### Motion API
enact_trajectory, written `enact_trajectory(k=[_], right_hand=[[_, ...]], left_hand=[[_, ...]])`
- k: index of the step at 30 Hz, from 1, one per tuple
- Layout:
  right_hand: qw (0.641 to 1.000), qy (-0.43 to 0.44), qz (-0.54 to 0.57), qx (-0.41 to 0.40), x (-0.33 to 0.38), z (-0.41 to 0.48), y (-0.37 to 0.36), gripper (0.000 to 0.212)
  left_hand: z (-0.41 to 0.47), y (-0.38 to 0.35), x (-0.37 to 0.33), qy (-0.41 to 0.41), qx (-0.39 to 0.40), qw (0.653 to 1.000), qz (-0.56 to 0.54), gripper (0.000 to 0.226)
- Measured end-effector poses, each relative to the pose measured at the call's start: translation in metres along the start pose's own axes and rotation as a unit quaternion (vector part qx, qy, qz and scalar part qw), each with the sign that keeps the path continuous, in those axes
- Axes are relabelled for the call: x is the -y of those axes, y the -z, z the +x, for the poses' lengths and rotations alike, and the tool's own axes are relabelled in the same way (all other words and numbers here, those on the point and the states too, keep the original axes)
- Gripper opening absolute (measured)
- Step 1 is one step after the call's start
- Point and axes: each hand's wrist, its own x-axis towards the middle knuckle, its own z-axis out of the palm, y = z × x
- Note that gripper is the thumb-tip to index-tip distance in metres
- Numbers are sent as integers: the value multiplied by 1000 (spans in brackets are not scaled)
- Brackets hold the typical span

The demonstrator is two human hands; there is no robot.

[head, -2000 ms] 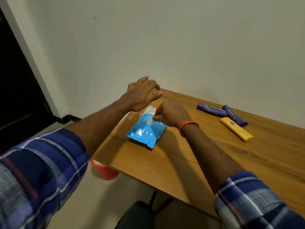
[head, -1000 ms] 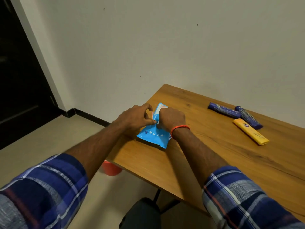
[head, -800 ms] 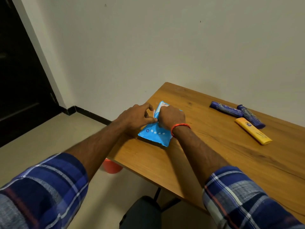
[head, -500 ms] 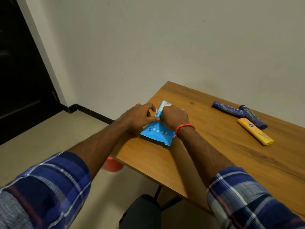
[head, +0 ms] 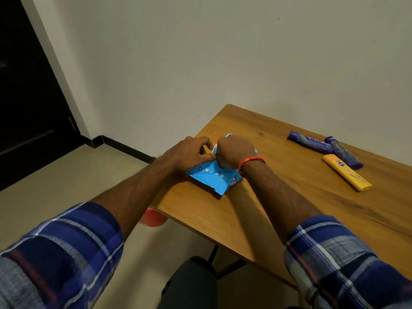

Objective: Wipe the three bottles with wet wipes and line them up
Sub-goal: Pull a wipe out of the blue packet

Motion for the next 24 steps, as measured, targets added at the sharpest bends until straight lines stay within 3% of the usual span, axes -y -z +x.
enact_trajectory(k=[13, 19, 24], right_hand=[[993, 73, 84, -40, -28, -9, -12, 20], [990, 59, 115, -56, -40, -9, -10, 17], [974, 40, 216, -57, -44, -17, -5, 10]], left_hand=[[-4, 1, -7, 12, 8, 1000, 2, 38], [-5, 5, -12, 21, -3, 1000, -6, 38], [-4, 6, -20, 27, -16, 1000, 3, 39]])
